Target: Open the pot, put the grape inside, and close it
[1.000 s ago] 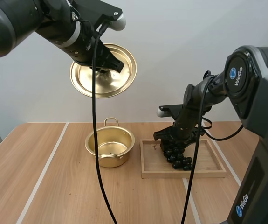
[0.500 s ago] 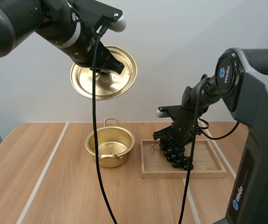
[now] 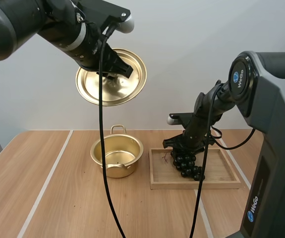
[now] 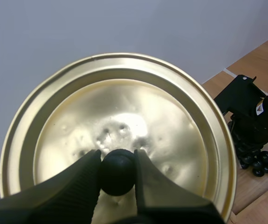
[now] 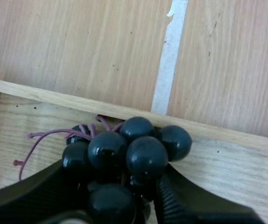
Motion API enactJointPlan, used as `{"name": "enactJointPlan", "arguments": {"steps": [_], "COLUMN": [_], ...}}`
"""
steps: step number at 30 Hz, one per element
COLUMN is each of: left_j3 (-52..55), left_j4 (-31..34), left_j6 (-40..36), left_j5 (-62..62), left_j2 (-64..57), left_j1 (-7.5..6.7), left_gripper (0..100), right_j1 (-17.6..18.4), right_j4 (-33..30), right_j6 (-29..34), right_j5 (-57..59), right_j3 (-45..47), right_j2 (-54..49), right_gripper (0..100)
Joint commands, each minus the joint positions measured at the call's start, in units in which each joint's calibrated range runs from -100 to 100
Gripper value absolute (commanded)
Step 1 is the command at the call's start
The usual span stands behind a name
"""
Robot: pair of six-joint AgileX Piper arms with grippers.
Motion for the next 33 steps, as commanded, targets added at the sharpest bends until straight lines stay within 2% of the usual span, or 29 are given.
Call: {"name": "enactJointPlan", "arguments": {"steps": [1, 28, 33], "left_j3": [-0.51, -3.98, -4.13], "left_j4": [-1.95, -1.95, -1.95], "left_j6": [-0.64, -0.64, -0.64], "left_j5": [-0.55, -2.65, -4.61], "left_j2": [-0.93, -14.88, -17.95], "left_j1": [-0.26, -0.26, -0.26], "left_gripper": [0, 0, 0], "right_j1": [-0.07, 0.01, 0.01], "right_j4": [2.34, 2.34, 4.33], "right_j6": [-0.68, -2.92, -3.69], "right_j5": [-1.40, 3.78, 11.48], "right_j3": [-0.10, -0.10, -4.96], "right_j2": [0.35, -21.27, -23.30], "right_gripper": [0, 0, 0]}}
